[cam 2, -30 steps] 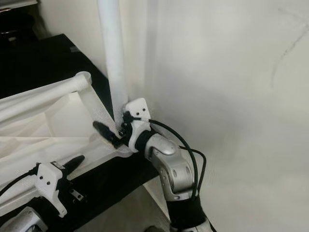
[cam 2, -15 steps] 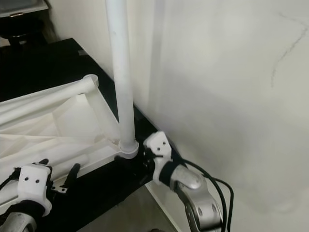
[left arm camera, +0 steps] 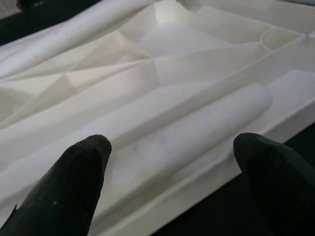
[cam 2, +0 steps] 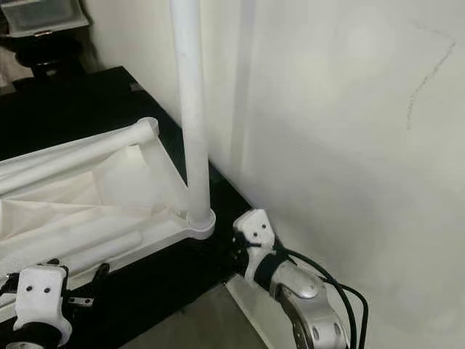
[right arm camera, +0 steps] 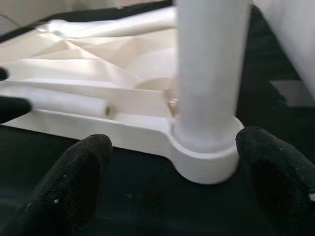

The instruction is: Building children table

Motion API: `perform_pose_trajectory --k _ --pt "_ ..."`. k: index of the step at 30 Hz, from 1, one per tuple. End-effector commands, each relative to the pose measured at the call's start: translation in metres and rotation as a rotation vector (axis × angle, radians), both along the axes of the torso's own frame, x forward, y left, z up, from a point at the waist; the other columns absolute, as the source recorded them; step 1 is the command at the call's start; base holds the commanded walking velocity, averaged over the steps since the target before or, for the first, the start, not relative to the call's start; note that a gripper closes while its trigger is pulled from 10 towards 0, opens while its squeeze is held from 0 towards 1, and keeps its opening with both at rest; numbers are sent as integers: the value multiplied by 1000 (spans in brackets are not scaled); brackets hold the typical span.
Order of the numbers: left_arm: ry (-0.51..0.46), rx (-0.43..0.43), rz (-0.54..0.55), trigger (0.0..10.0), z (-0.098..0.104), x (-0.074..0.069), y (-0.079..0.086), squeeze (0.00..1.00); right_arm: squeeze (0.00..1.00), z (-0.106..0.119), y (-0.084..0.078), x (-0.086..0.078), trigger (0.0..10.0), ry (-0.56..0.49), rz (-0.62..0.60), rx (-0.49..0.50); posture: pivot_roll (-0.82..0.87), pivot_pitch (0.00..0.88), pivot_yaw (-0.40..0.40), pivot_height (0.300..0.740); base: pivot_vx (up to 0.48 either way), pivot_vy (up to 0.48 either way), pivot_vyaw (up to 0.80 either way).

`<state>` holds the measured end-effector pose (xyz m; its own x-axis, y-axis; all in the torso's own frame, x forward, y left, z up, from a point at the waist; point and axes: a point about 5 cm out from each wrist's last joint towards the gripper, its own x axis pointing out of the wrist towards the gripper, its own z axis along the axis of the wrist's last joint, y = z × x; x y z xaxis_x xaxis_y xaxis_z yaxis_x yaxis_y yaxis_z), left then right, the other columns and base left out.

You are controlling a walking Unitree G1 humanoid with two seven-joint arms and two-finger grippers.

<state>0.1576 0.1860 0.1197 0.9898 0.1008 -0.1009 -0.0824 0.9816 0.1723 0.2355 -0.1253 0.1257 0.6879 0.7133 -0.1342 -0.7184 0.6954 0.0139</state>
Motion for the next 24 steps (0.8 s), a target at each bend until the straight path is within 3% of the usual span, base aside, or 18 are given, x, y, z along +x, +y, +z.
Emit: perform_pose_trajectory --k 1,12,18,21,24 --pt "33 37 11 10000 -5 -1 2 0 0 4 4 -1 10000 -26 23 15 -228 57 -15 740 0 476 0" --pt "7 73 -17 10000 0 6 2 0 0 1 2 -5 10000 -8 70 3 -232 46 -14 740 0 476 0" --pt "-2 93 -84 10000 2 11 -5 0 0 0 -4 -5 10000 -11 86 -20 -236 43 -11 740 0 477 0" --pt "-8 95 -105 10000 3 12 -6 0 0 2 -5 -1 10000 -27 76 -24 -233 43 -13 740 0 476 0" --pt "-49 150 -193 10000 12 19 -12 0 0 8 -3 11 10000 -66 45 -25 -228 40 -15 740 0 159 0"
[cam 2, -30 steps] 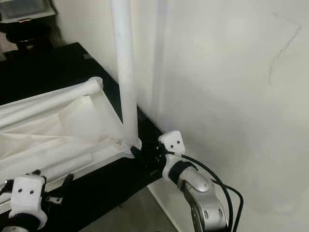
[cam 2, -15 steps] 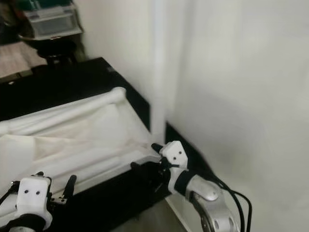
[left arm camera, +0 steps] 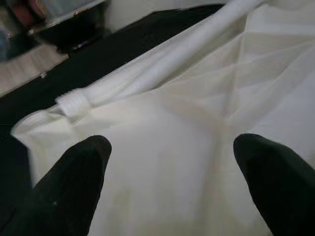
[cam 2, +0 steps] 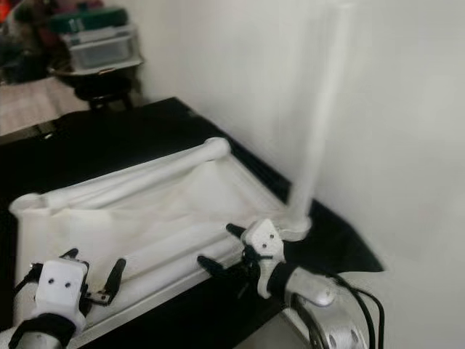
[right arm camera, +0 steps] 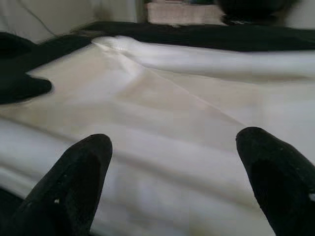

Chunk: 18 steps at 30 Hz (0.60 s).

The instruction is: Building children table

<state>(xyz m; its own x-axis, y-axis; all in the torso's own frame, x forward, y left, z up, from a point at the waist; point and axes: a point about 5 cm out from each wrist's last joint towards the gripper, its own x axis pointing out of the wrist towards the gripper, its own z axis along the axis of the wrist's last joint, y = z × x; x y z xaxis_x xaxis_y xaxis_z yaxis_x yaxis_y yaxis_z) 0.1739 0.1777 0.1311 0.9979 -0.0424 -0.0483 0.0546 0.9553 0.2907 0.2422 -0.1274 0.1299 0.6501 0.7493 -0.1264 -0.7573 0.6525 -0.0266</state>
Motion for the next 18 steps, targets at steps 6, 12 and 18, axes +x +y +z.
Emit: perform_pose_trajectory --k 6,12,18 --pt "-29 83 -142 10000 12 13 -10 0 0 6 3 15 10000 -58 -42 -10 -227 33 -18 740 0 0 0" --pt "-53 168 -339 10000 32 23 -23 0 0 4 14 20 10000 -66 -20 -17 -215 25 -30 740 0 0 0" --pt "-26 210 -483 10000 50 32 -25 0 0 3 20 20 10000 -70 7 -29 -214 20 -38 740 0 0 0"
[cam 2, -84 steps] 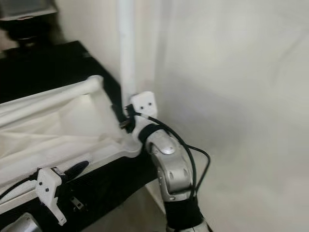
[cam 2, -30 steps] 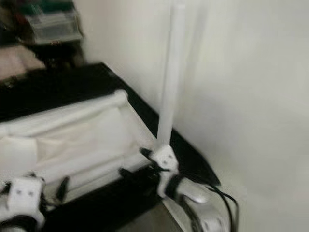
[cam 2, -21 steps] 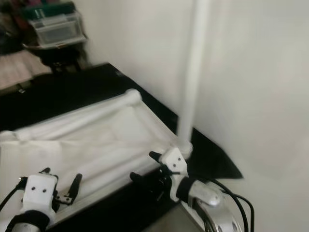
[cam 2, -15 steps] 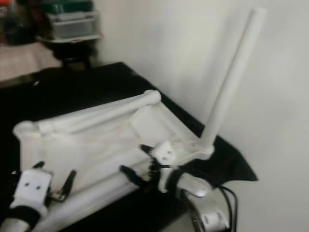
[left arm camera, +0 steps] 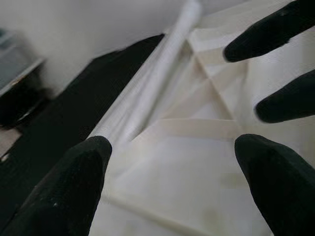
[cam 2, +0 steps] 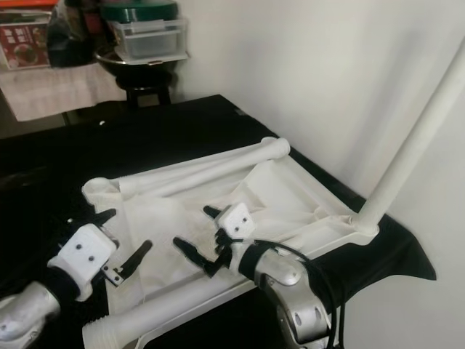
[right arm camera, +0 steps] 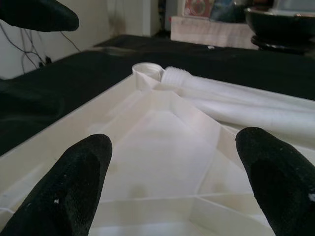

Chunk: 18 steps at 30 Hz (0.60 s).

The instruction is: Building children table

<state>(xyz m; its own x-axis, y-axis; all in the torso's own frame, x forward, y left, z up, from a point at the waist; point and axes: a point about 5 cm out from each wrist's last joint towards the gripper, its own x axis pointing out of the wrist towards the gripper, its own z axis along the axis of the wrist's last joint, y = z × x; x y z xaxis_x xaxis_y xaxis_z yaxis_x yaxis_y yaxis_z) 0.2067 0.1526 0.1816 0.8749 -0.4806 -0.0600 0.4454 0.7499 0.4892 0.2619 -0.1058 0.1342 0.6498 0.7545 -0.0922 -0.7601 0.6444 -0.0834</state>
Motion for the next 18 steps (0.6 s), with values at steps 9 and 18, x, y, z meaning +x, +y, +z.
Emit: perform_pose_trajectory --k 9,18 --pt "364 248 -402 10000 26 4 15 0 0 -6 1 12 10000 -8 -43 -29 -205 9 -33 740 0 0 0" --pt "339 238 -649 10000 37 16 -10 0 0 -8 -11 28 10000 -8 -197 -67 -216 13 -19 740 0 0 0"
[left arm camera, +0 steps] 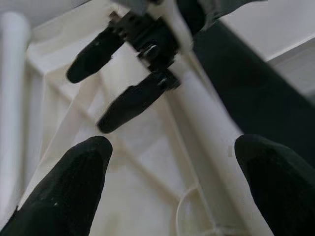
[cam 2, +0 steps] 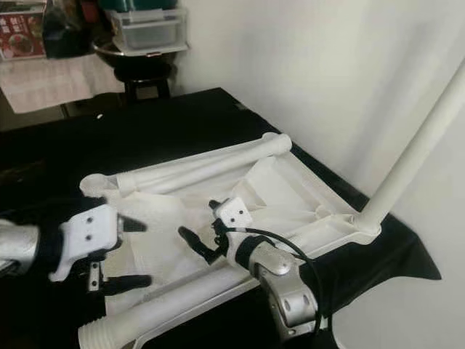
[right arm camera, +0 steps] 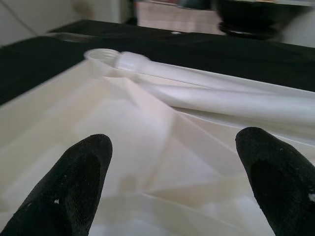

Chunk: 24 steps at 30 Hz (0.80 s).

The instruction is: Building children table

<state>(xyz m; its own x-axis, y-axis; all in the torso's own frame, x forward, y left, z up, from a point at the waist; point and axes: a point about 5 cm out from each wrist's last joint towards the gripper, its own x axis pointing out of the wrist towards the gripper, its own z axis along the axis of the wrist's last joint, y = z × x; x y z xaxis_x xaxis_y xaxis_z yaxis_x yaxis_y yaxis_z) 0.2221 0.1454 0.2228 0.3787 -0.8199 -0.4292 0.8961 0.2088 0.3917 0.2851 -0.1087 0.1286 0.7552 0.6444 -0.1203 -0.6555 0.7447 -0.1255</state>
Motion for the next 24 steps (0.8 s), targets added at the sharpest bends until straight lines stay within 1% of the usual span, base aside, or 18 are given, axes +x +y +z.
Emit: perform_pose_trajectory --k 1,5,7,8,9,11,13,14,15,16,17,18,19,20,21,22,23,24 --pt "32 0 -34 10000 -5 0 -2 0 0 -2 -9 5 10000 2 -48 -17 -216 13 -19 740 0 0 0" --pt "89 3 -33 10000 -9 2 0 0 0 -1 -16 13 10000 -9 -109 -29 -214 14 -17 740 0 0 0" --pt "72 -29 29 10000 -10 9 3 0 0 1 -23 19 10000 -25 -171 -38 -215 21 -12 740 0 0 0" --pt "64 -63 105 10000 -11 17 6 0 0 2 -28 22 10000 -31 -211 -42 -216 24 -13 740 0 0 0" --pt "64 -63 105 10000 -11 17 6 0 0 2 -28 22 10000 -31 -211 -42 -216 24 -13 740 0 0 0" --pt "81 -122 206 10000 -14 27 10 0 0 4 -33 26 10000 -38 -252 -45 -218 24 -12 740 0 0 0" --pt "97 -147 230 10000 -15 29 12 0 0 4 -33 26 10000 -38 -259 -44 -218 24 -12 740 0 0 0" --pt "139 -257 286 10000 -18 29 16 0 0 6 -39 28 10000 -45 -283 -58 -227 23 -12 740 0 0 0" --pt "139 -257 286 10000 -18 29 16 0 0 6 -39 28 10000 -45 -283 -58 -227 23 -12 740 0 0 0" --pt "148 -286 295 10000 -19 28 18 0 0 7 -42 29 10000 -50 -294 -67 -227 23 -12 740 0 0 0" --pt "187 -306 265 10000 -22 21 17 0 0 9 -44 30 10000 -51 -301 -66 -227 23 -12 740 0 0 0" --pt "247 -297 205 10000 -25 12 14 0 0 10 -46 31 10000 -55 -305 -70 -225 21 -18 740 0 0 0" --pt "247 -297 205 10000 -25 12 14 0 0 10 -46 31 10000 -55 -305 -70 -225 21 -18 740 0 0 0" --pt "303 -257 120 10000 -29 0 12 0 0 11 -47 33 10000 -55 -306 -70 -224 20 -19 740 0 0 0" --pt "381 -184 29 10000 -33 -13 11 0 0 13 -48 36 10000 -58 -303 -78 -222 17 -21 740 0 0 0" --pt "381 -184 29 10000 -33 -13 11 0 0 13 -48 36 10000 -58 -303 -78 -222 17 -21 740 0 0 0" --pt "465 -70 -77 10000 -37 -27 14 0 0 15 -48 39 10000 -59 -295 -88 -219 14 -24 740 0 0 0" --pt "465 -70 -77 10000 -37 -27 14 0 0 15 -48 39 10000 -59 -295 -88 -219 14 -24 740 0 0 0"
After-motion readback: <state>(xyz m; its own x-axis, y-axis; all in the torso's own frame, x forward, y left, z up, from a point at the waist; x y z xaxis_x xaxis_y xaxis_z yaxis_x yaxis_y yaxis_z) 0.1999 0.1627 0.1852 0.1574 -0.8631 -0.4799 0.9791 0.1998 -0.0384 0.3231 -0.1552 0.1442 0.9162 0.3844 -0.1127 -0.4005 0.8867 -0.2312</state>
